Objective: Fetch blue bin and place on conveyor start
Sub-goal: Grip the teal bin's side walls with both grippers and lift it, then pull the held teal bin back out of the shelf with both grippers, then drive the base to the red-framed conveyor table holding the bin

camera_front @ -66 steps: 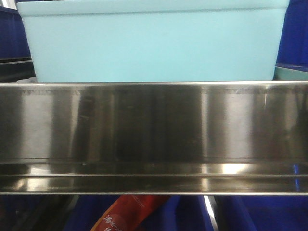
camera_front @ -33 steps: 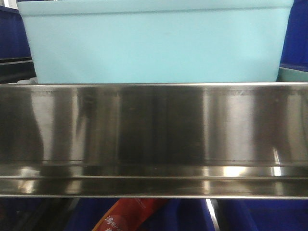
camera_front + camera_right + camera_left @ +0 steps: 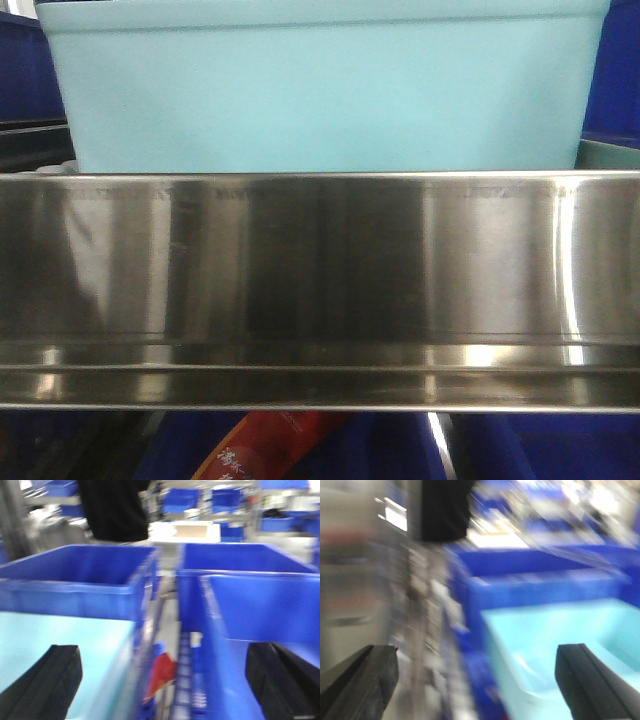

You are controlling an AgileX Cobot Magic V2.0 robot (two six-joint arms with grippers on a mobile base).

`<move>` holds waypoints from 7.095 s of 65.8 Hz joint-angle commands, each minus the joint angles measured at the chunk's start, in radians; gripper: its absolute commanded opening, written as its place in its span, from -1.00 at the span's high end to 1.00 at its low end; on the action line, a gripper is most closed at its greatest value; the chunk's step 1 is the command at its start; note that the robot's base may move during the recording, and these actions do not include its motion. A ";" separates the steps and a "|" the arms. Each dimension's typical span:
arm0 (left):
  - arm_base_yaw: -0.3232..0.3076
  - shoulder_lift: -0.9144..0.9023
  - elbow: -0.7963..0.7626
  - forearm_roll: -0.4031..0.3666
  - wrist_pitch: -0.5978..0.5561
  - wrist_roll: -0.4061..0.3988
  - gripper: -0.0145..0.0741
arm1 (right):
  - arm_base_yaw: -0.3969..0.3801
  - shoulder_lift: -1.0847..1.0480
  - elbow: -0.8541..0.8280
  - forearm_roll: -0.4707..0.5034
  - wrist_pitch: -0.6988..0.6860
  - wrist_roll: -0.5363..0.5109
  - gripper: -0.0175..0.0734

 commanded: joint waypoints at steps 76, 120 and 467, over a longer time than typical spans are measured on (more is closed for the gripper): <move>-0.036 1.145 -0.871 -0.003 0.628 -0.140 -0.51 | 0.197 1.066 -0.734 -0.153 0.540 0.202 -0.64; -0.036 1.217 -0.871 -0.001 0.649 -0.140 0.92 | 0.197 1.154 -0.734 -0.145 0.524 0.202 0.95; -0.036 0.809 -0.873 -0.026 0.168 -0.140 0.92 | 0.197 0.710 -0.734 -0.143 0.472 0.202 0.95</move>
